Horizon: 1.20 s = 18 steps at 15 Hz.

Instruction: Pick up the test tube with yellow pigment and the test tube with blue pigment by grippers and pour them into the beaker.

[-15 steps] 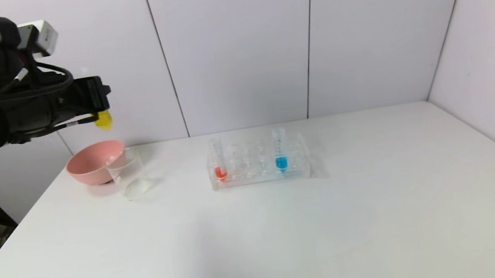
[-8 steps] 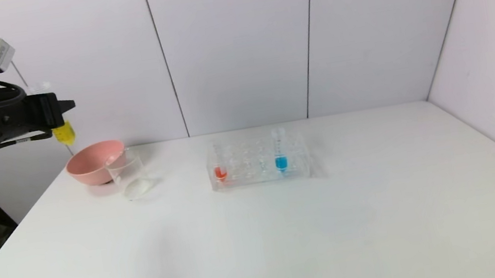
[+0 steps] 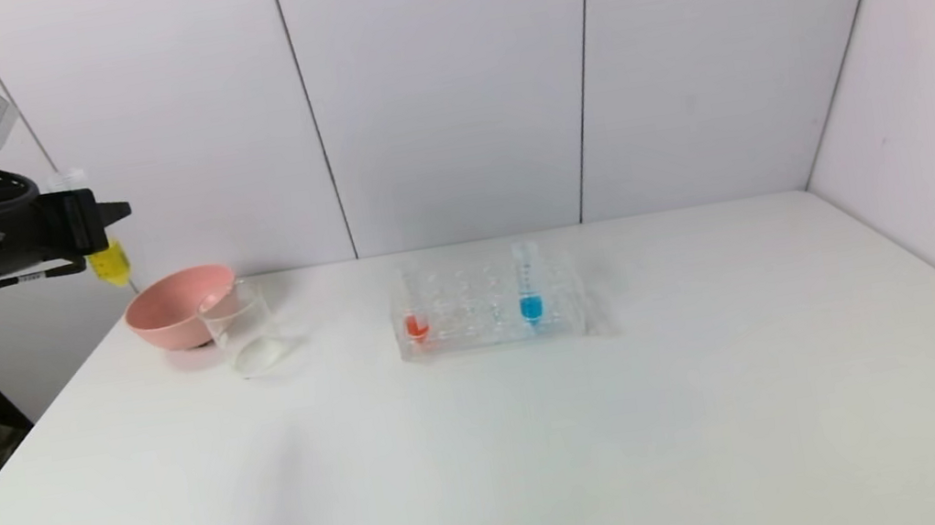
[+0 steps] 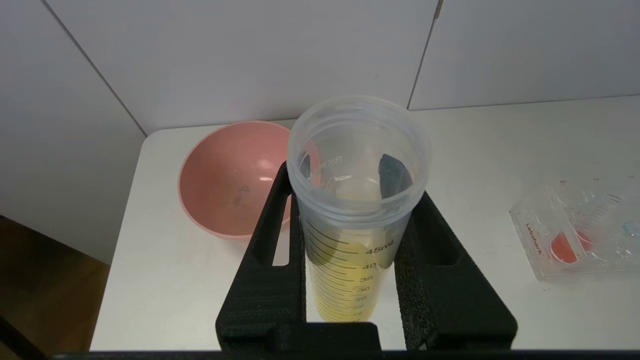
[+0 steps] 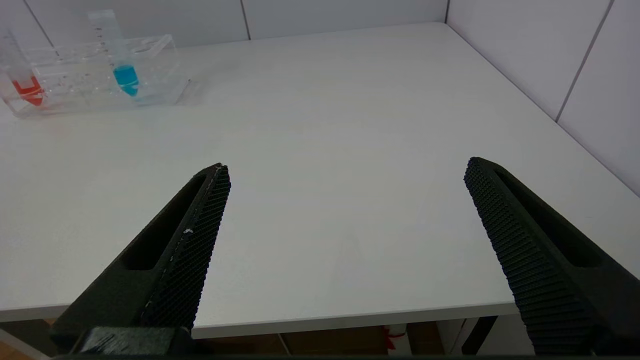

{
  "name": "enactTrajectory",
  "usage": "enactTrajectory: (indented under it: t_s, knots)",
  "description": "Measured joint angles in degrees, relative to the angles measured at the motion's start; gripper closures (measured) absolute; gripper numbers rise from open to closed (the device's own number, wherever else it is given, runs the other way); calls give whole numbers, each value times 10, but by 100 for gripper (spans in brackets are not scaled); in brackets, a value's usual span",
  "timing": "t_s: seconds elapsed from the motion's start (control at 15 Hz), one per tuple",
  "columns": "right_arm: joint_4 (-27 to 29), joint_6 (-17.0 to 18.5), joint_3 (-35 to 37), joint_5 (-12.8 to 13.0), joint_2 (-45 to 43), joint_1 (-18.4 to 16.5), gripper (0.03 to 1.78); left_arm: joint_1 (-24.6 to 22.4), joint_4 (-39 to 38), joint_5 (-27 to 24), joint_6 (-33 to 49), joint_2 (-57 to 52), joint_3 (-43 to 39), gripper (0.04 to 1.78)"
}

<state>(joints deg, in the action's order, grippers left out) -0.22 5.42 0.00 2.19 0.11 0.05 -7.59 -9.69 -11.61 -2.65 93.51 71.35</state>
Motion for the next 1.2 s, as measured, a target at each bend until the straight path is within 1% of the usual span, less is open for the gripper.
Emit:
enactTrajectory:
  t_s: [0.67,0.87,1.2]
  knots:
    - [0,0,0,0,0,0,10,-8,-1,5,2,8,-12,131]
    - [0,0,0,0,0,0,10,-18,-35,2,2,11,-15,131]
    - [0,0,0,0,0,0,10,-30,-34,1,-2,17,-12,131]
